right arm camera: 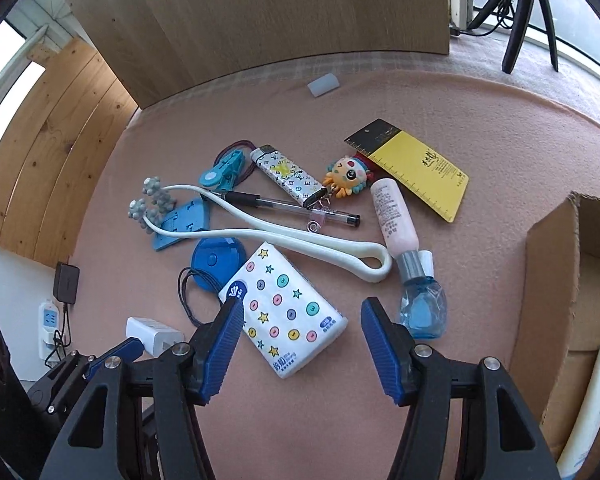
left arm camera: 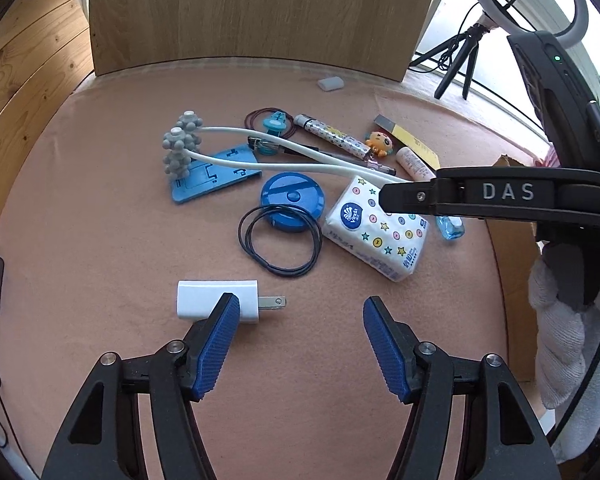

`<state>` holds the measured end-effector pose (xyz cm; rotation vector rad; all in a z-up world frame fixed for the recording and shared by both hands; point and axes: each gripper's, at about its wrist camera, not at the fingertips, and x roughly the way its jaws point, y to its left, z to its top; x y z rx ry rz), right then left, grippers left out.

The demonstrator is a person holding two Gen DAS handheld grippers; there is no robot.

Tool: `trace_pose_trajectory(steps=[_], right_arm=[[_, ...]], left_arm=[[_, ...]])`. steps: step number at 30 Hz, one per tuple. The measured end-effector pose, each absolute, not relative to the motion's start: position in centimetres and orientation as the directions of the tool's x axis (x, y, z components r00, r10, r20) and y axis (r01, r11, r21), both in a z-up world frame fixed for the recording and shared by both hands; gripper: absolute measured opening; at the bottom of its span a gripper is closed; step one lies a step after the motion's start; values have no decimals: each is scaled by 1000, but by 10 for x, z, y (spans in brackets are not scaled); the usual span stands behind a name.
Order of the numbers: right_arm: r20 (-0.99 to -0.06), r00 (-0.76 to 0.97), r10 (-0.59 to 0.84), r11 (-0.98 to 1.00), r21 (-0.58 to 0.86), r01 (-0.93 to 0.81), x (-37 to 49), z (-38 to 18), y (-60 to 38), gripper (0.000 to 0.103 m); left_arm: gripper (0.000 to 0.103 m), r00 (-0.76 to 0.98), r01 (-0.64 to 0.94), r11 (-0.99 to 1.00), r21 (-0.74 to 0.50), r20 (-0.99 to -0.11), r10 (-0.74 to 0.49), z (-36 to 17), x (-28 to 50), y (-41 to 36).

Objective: Organize objects
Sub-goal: 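Grasp the star-patterned tissue pack with the right gripper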

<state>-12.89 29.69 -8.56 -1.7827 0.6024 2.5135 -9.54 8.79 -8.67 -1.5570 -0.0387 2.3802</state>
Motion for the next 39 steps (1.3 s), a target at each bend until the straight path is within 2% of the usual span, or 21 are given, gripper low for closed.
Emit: trace_pose_trajectory(steps=[4,7,13,17,22,29,39], right_arm=[[-925,-313,-214,-938,285,-198,-146,-98,290,57],[-924,-282,-257,-924,321,-207,-152,-108,289,57],[-895,-262,-361,-865,426,-264,-137,-116,295,38],[-872,-265,-411,-825,480,-297,-118,-120,301,28],[-863,-279,-421,-816,495,-298,-104,-122,300,27],[-863,-320,-390,-828,481,-289,-100,-113,302,27],[-875,-290,-387,-841,464,-279,-110,-118,294,31]], left_arm=[[68,-366,-238,-953,-185,-892,264,-87,-94,91],[68,-367,-246,-951,-189,-890,272,-88,-93,94],[67,-355,-275,-938,-211,-884,303,-90,-94,101],[59,-317,-308,-923,-233,-889,330,-98,-95,109],[59,-284,-362,-898,-250,-888,362,-106,-98,122],[59,-251,-354,-890,-287,-888,386,-114,-114,123],[65,-225,-384,-871,-306,-884,410,-119,-127,133]])
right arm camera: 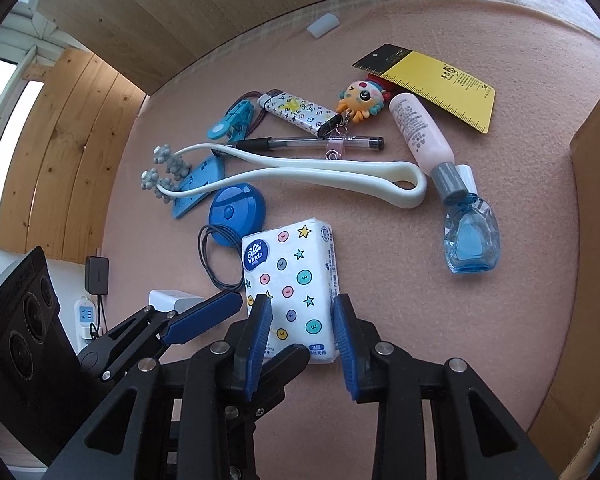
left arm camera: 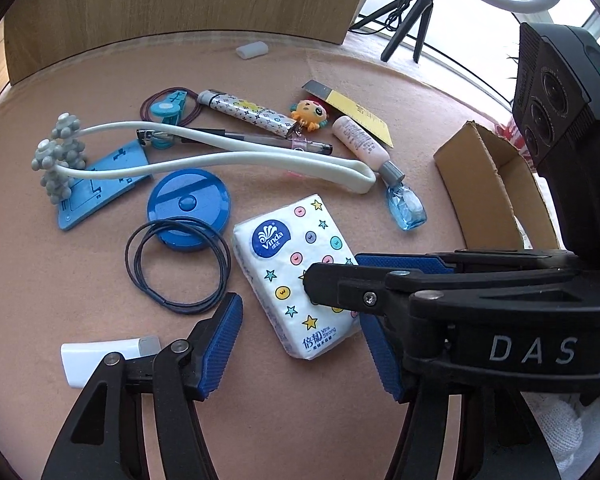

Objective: Organize objects
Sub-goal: 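Grasp the star-patterned tissue pack with the right gripper, then carry the tissue pack into the box beside the tube and release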

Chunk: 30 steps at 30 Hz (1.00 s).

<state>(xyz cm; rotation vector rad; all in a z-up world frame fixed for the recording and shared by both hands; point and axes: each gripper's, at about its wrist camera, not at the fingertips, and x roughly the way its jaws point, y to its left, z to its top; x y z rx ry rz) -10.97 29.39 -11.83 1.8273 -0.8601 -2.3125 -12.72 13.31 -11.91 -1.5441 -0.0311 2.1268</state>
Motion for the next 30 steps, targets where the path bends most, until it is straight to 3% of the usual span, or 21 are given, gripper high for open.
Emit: trace_pose_trajectory(steps=[12,30], right_arm=[[-861,-303,-409,-821,492,-290,-102,-116,292,34],[-826,-488,-280,-806,479,-348,-21,-29,356,34]], left_arm=[[64,-254,-414,-856,-310,-864,435,-104,-119,143],[64,-289,-618,-743,-257,-805,519,-23,-64,250]])
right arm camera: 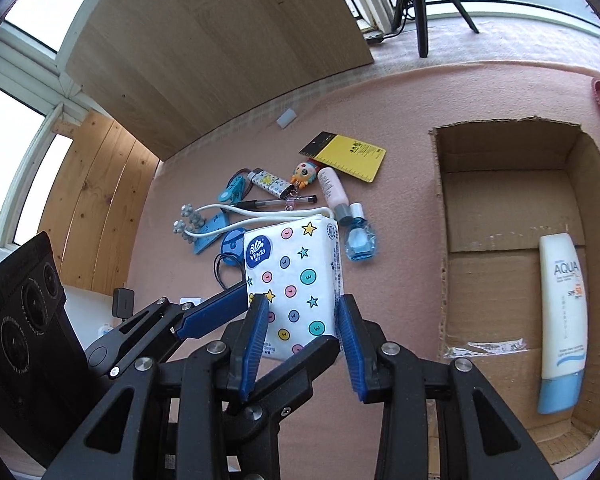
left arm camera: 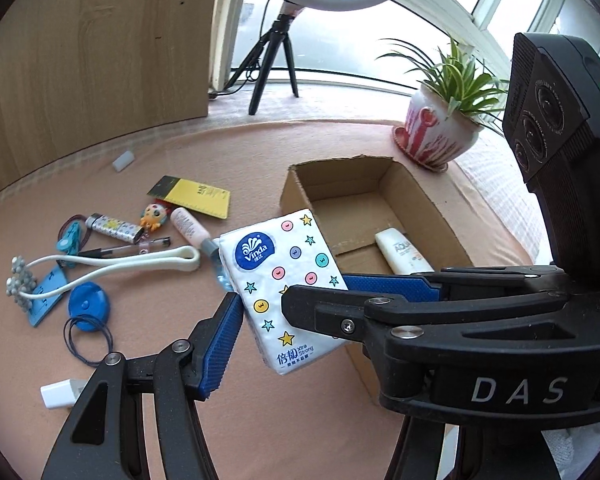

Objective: Organize objects
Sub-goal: 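Carry the tissue pack into the box beside the tube and release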

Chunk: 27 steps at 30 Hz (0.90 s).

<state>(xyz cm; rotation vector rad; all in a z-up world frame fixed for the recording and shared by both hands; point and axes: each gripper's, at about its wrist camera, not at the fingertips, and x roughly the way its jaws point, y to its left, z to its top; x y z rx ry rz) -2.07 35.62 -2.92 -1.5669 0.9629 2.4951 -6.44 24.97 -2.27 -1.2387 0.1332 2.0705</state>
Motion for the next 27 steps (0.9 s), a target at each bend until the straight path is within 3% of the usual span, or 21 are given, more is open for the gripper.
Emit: trace_pose_trajectory(steps=[18,23,25,27], right_arm=[[-850,-506,-148,-735,437,-519,68,-31,436,34],[-832,-536,-143,-743,448,-497,74,-27,439,34],[-834,-539,-118,-742,434,-510,75,-23,441,48],[-834,-542,-101,-742,426,-517,75,-21,443,49]], left_arm=[[64,-174,-741,-616,-269,-809,562,-34,-19,353],[79,-198,-719,-645,-259,-814,547,-36,-28,345],[79,-208,-704,-662,-256,-817,538,-37,-34,337],[79,-218,-686,-680,-259,-819,531,-39,-40,327]])
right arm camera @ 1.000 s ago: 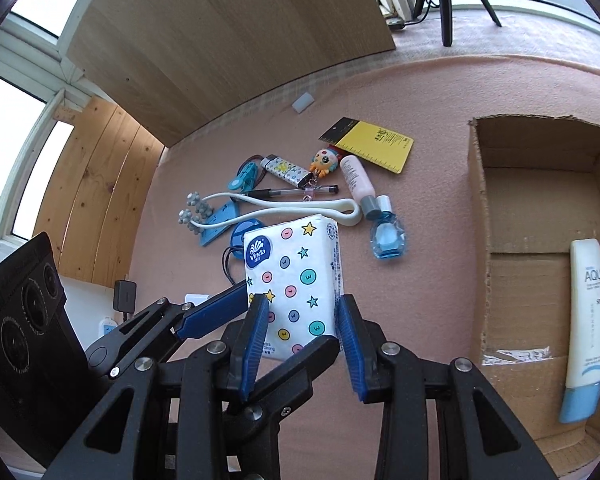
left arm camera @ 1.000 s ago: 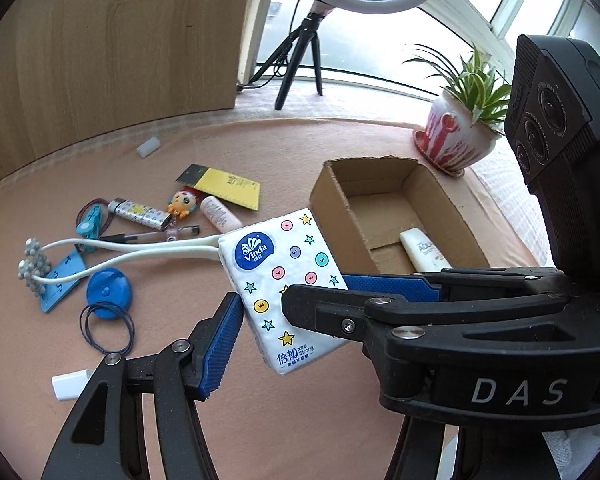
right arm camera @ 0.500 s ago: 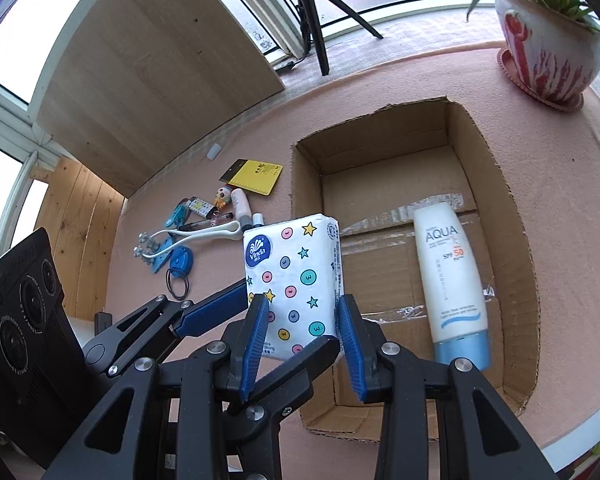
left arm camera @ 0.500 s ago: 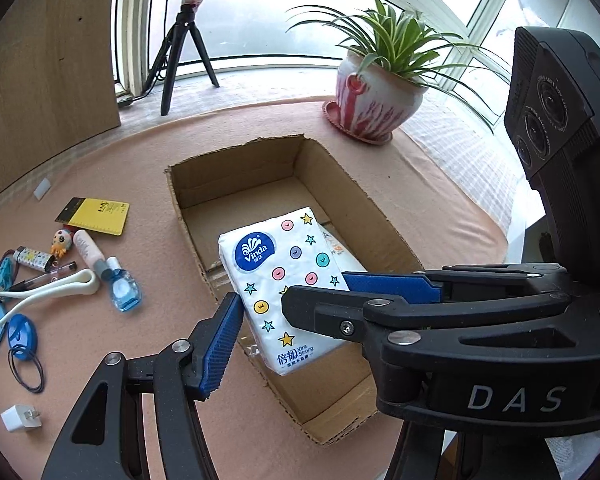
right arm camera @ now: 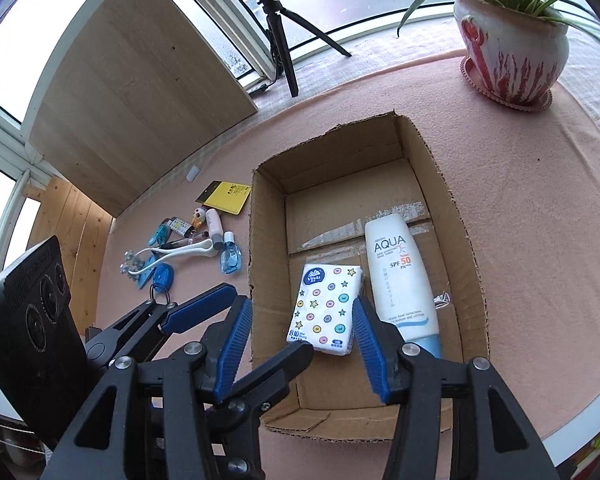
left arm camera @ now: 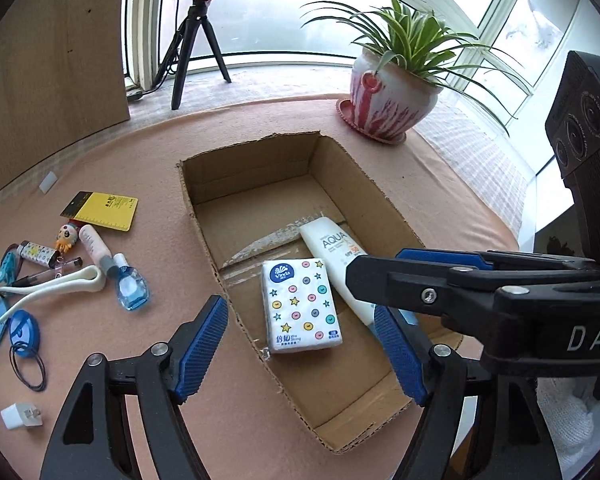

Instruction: Organize objects

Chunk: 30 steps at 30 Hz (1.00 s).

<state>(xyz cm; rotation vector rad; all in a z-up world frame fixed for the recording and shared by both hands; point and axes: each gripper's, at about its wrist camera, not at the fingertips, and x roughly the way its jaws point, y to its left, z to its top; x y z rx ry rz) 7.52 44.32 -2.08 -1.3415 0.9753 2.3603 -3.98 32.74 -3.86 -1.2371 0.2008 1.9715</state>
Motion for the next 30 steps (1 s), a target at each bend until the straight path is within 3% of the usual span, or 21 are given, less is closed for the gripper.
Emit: trace_pose_trajectory(steps=[9,18,25,30], right_arm=[[-837,-536,-112,-783,406,-471,49,-18,420,49],[-830,-526,-185,-826,421,-373,4,-21,373,48],[-838,-489,-241,-867,413,-280,-43,-33,322,48],[-862,-451,-232,-906,360,-223,-78,-48,286,48]], left_arm=[[79,-304,-585,-779,-226,-829,469,-40,-67,262],[81,-434,-378,-919,-111,-856,282,-46,-95,143],[87,-445,-225,-972,-63,-881,161,-67,-104,60],[87,-414,-196,-979,-64,-899,142,-85,-107,43]])
